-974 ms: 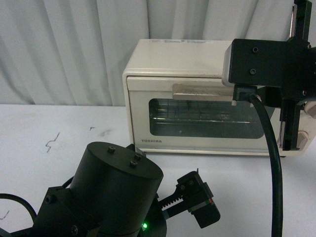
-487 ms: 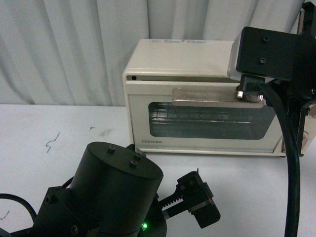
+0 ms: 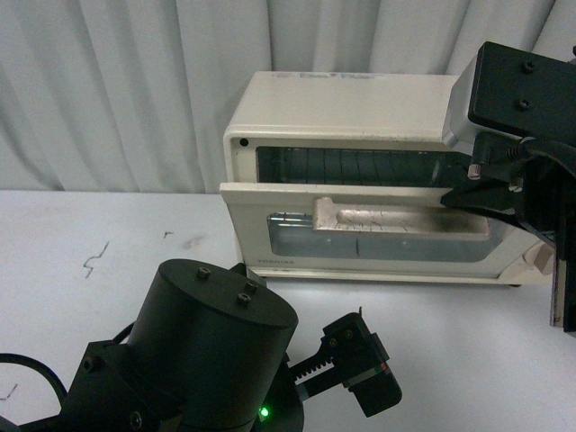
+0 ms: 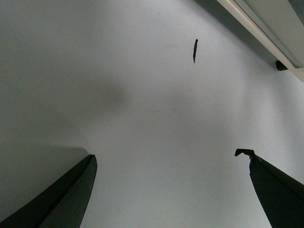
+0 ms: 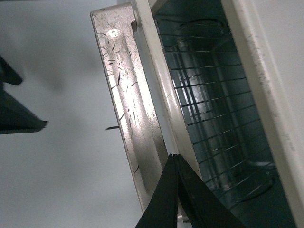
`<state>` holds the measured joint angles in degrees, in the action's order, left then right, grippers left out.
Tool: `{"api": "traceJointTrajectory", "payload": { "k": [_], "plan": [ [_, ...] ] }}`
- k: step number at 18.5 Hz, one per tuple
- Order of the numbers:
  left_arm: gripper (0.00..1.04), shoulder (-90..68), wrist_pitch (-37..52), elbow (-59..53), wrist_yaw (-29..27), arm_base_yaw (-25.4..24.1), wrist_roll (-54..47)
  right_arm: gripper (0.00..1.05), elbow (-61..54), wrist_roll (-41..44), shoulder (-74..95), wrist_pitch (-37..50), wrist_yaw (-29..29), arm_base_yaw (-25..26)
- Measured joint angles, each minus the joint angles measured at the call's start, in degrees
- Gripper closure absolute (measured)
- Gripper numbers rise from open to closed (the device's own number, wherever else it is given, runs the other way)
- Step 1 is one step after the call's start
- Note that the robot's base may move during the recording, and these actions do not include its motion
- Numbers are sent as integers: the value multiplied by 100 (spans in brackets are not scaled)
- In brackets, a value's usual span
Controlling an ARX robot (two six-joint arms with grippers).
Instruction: Open oven
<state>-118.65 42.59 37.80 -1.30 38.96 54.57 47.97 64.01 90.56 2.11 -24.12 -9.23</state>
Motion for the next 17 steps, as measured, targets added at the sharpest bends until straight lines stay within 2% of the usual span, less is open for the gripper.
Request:
{"api": "traceJointTrajectory", "payload": {
  "k": [6,12,15,16,17],
  "plan": [
    [7,0,7,0,2,0,0,103,291,-614,-522,-669,-343,-232],
    [7,0,7,-4,0,0,4,103,769,-651,-743,-1047,-339,-229],
    [7,0,9,-4,0,0,4,103,826,-627,-745,-909,-313,-157],
    [7,0,7,-4,0,0,4,102,855,-599,-745,-935,-295,-155],
    [7,0,7,-4,0,0,4,92,855,-590,-745,-785,-251,-116]
  ]
}}
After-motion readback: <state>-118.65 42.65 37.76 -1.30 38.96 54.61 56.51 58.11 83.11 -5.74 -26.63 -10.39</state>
